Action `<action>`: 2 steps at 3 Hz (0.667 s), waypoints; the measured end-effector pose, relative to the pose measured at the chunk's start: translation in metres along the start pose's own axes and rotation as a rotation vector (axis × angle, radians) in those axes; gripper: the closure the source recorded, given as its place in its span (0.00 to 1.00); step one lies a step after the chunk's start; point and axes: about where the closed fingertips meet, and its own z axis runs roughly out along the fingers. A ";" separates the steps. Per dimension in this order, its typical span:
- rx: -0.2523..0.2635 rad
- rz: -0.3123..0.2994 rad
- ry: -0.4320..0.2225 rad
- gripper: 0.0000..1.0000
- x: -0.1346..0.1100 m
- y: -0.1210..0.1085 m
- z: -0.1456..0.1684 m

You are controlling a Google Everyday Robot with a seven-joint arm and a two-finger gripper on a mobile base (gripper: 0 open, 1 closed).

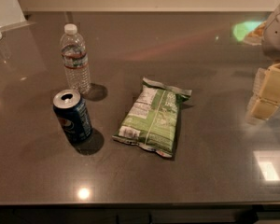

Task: Pick pepsi can

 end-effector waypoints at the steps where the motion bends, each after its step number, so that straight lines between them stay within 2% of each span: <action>1: 0.000 0.000 0.000 0.00 0.000 0.000 0.000; 2: -0.009 -0.008 -0.005 0.00 -0.003 0.000 -0.002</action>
Offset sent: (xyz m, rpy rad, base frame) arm -0.0002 0.0049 -0.0005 0.0091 0.0397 0.0248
